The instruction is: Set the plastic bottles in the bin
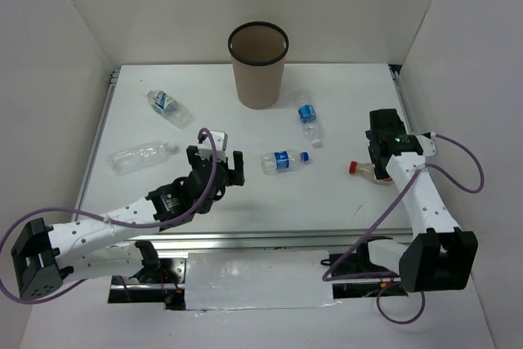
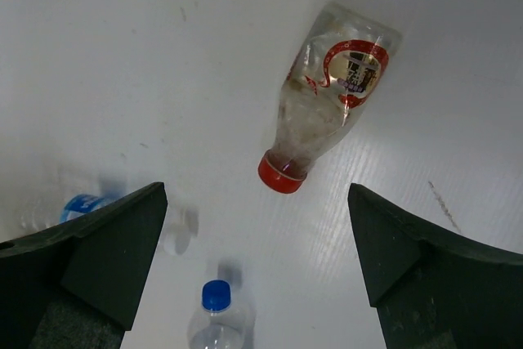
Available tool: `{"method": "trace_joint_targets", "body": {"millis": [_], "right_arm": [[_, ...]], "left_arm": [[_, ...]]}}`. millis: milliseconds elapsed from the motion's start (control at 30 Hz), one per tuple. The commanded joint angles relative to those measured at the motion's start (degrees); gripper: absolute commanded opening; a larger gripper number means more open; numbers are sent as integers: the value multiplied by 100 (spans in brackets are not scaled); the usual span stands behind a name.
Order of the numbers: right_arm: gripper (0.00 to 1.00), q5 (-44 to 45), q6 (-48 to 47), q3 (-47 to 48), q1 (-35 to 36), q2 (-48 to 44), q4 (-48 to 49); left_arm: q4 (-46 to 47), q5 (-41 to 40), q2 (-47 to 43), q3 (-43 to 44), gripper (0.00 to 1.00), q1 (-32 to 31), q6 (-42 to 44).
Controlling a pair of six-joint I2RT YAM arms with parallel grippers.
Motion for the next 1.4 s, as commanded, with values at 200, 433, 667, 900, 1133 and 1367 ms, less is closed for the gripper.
{"method": "trace_joint_targets", "body": {"millis": [200, 433, 667, 900, 1133, 1367], "right_arm": [[98, -902, -94, -611, -1047, 559, 700], [97, -894, -42, -762, -1189, 1077, 1036], [96, -903, -165, -701, -1268, 1595, 1353], [77, -1227, -401, -639, -1470, 2202, 1598], [27, -1324, -700, -744, -1496, 1931, 1757], [6, -1939, -1184, -640, -1146, 710, 1906]], "left_arm": [[249, -53, -99, 104, 99, -36, -45], [152, 26, 15, 210, 99, -27, -89], [178, 43, -11, 183, 99, -36, -98], [196, 43, 33, 201, 99, -27, -89], [196, 87, 33, 201, 99, -27, -80], [381, 246, -20, 78, 99, -27, -36]]}}
